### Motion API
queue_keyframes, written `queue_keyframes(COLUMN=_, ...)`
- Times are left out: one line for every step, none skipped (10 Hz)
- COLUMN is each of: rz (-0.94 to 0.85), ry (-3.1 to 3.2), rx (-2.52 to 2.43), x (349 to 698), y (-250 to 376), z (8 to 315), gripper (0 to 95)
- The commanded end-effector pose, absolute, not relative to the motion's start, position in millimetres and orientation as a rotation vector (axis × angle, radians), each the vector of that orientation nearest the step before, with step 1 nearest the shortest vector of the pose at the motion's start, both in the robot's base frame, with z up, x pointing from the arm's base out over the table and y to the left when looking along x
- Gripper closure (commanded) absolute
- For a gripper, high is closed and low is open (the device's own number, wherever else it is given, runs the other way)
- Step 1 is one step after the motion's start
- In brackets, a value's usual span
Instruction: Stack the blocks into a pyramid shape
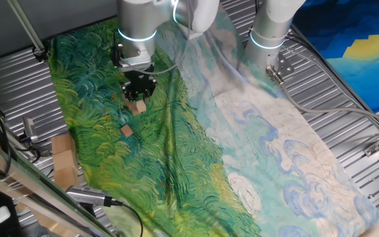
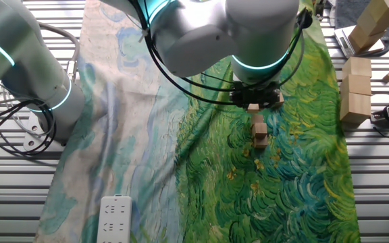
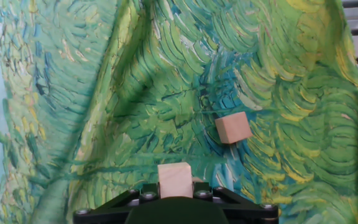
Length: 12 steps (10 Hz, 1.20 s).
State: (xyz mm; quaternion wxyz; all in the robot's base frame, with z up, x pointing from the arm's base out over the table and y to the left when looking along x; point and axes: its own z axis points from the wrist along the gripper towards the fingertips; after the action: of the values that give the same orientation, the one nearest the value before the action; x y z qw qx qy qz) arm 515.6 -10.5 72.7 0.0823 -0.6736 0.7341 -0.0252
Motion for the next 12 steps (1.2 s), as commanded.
queue_keyframes(rz=-0.079, ry=2.19, rx=-2.018, x=514.1, y=-12.0, z=74.7, gripper=95.0)
queue_keyframes(rz=-0.078, ry=2.188, rx=-2.021, x=513.9, y=-12.3, z=75.1, gripper=95.0)
queue_keyframes(rz=-0.073, ry=2.179, rx=-2.031, x=513.8, y=-12.1, z=76.8, gripper=95.0)
queue_keyframes(rz=-0.068, ry=2.172, rx=-2.038, x=513.1, y=-13.3, z=78.0, gripper=95.0)
queue_keyframes(rz=-0.054, ry=2.164, rx=-2.059, x=511.5, y=-15.3, z=77.9, gripper=95.0)
queue_keyframes(rz=0.001, ry=2.19, rx=-2.079, x=508.6, y=-17.2, z=77.3, gripper=95.0)
queue_keyframes(rz=0.08, ry=2.233, rx=-2.071, x=508.6, y=-17.2, z=77.3, gripper=95.0)
queue_keyframes(rz=0.101, ry=2.251, rx=-2.081, x=508.6, y=-17.2, z=77.3, gripper=95.0)
queue_keyframes(rz=0.076, ry=2.291, rx=-2.047, x=508.6, y=-17.2, z=77.3, gripper=95.0)
queue_keyframes(rz=0.049, ry=2.314, rx=-2.026, x=508.6, y=-17.2, z=77.3, gripper=95.0)
queue_keyframes(rz=0.039, ry=2.336, rx=-2.003, x=508.6, y=-17.2, z=77.3, gripper=95.0)
queue_keyframes(rz=0.038, ry=2.364, rx=-1.972, x=508.6, y=-17.2, z=77.3, gripper=95.0)
